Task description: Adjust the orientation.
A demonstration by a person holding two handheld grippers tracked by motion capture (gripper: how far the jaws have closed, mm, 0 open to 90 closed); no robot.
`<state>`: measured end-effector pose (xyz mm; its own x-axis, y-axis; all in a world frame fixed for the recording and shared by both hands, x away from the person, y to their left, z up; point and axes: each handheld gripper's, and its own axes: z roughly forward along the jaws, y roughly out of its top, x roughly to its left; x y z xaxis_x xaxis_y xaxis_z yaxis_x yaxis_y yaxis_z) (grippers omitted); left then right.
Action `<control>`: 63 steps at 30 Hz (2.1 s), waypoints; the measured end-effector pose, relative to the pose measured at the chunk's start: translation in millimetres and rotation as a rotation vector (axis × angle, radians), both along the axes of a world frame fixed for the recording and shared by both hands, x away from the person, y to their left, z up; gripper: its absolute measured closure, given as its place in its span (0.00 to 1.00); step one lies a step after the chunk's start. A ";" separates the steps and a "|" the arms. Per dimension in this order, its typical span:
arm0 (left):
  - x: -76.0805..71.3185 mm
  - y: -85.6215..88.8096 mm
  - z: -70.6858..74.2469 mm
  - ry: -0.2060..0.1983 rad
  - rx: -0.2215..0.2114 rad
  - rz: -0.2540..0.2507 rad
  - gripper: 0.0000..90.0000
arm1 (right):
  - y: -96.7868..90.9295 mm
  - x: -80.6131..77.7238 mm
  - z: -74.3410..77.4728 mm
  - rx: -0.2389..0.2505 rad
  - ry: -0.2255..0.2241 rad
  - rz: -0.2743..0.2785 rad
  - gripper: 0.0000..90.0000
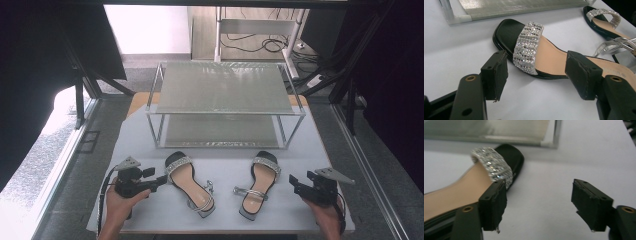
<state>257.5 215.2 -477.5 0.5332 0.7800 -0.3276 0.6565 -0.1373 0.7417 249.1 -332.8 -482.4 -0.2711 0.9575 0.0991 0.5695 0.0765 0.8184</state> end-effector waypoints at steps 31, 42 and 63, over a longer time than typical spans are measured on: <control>-5.0 0.3 5.2 0.025 0.001 -0.014 0.38 | 85.6 -10.1 41.2 -0.004 -0.010 0.435 1.00; -5.3 -2.1 4.5 0.032 0.001 -0.026 0.38 | 138.1 -6.0 42.8 -0.009 0.007 0.603 1.00; -8.8 -8.3 6.2 0.027 0.005 -0.048 0.38 | 196.1 -31.0 9.7 -0.124 0.114 0.785 1.00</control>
<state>248.7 206.8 -471.3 0.5608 0.7554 -0.3390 0.6691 -0.1723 0.7229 218.1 -136.7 -472.8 -0.8643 0.4977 0.0722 0.3916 0.5759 0.7176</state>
